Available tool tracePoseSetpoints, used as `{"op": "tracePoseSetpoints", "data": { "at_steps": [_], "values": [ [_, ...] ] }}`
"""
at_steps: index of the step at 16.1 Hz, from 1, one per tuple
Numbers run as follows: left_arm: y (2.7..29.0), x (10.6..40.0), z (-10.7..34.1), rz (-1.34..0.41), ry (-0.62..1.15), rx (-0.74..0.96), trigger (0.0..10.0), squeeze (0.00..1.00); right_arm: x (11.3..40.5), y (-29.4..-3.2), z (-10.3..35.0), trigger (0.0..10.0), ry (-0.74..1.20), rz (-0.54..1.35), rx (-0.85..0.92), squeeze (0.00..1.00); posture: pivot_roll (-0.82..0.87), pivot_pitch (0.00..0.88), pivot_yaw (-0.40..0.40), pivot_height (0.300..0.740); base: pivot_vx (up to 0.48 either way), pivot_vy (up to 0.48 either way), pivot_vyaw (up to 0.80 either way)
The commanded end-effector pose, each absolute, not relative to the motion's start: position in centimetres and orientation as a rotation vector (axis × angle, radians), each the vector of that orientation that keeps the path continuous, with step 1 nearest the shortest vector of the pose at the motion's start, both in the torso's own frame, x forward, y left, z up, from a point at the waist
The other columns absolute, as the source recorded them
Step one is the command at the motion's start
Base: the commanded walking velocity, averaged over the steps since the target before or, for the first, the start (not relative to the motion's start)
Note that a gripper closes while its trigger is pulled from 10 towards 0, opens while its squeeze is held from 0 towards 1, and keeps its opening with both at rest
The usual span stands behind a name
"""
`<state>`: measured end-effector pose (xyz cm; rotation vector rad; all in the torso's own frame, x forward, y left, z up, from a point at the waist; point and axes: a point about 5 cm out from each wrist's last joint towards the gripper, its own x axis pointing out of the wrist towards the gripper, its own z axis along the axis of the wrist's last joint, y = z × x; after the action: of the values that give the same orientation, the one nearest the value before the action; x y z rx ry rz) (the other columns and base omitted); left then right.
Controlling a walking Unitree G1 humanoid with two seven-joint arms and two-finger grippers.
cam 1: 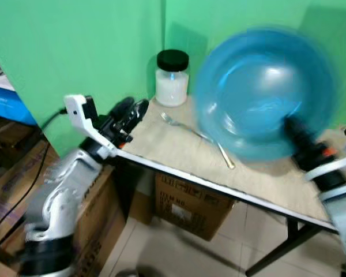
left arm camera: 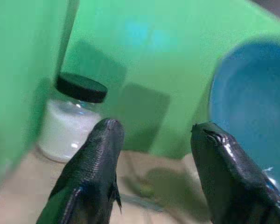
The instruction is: Setting the table
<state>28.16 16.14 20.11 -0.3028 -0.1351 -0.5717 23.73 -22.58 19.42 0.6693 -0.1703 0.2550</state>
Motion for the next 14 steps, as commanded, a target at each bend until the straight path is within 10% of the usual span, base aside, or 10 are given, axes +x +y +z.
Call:
{"op": "tracePoseSetpoints", "data": {
  "at_steps": [1, 4, 14],
  "values": [
    [15.3, 27.9, 20.6, -0.554, -0.139, -0.168, 10.0, 0.00, 23.1, -22.2, 21.1, 10.0, -0.226, 0.230, 0.541, 0.00, 0.00, 0.000, 0.007, 0.740, 0.000, 0.000, 0.00],
    [14.1, 28.1, 20.4, -0.477, -0.138, 0.087, 10.0, 0.00, 22.3, -20.0, 22.2, 10.0, -0.235, 0.248, 0.361, 0.00, -0.01, 0.000, 0.017, 0.740, 0.000, 0.000, 0.00],
    [12.9, 28.5, 21.4, -0.169, -0.299, 0.084, 10.0, 0.00, 23.2, -18.8, 23.5, 10.0, -0.365, 0.068, 0.178, 0.00, 0.01, 0.000, -0.058, 0.740, 0.000, 0.000, -0.72]
  ]
}}
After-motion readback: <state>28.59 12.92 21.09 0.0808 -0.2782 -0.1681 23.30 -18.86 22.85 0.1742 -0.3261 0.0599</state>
